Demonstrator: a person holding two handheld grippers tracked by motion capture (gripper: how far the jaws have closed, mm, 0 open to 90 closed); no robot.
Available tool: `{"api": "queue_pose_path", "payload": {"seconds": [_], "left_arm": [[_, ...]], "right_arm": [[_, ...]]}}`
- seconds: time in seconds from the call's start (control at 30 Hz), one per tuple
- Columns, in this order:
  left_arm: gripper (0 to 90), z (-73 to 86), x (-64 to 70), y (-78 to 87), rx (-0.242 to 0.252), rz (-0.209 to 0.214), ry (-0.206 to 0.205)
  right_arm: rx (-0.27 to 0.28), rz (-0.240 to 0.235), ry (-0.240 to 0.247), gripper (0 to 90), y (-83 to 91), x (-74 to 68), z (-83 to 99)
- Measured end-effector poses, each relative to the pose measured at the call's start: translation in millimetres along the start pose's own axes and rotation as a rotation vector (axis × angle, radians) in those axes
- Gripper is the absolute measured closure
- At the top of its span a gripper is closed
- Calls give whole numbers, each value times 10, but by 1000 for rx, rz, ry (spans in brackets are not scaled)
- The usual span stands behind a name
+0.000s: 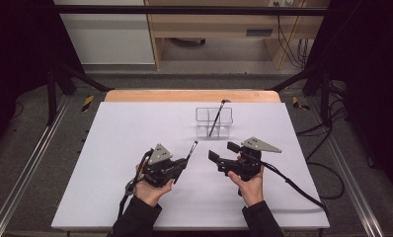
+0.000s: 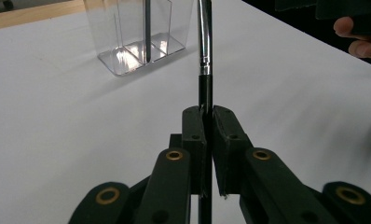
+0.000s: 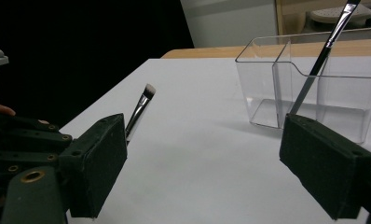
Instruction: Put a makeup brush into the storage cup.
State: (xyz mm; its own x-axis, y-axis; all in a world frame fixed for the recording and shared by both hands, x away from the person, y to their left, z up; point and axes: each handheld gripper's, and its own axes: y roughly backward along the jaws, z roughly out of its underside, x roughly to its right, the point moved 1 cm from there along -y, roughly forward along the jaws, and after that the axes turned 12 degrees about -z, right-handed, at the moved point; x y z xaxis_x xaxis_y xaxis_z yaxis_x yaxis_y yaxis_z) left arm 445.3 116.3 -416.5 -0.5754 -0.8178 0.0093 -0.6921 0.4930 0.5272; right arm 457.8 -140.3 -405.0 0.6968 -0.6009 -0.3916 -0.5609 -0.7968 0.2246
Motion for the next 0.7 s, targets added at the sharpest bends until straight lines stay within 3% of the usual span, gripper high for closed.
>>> {"api": "queue_pose_path", "payload": {"seconds": [0.7], "left_arm": [[833, -38, 166, -53, 31, 0, -11]], "right_arm": [[18, -16, -56, 226, -79, -53, 1]]}}
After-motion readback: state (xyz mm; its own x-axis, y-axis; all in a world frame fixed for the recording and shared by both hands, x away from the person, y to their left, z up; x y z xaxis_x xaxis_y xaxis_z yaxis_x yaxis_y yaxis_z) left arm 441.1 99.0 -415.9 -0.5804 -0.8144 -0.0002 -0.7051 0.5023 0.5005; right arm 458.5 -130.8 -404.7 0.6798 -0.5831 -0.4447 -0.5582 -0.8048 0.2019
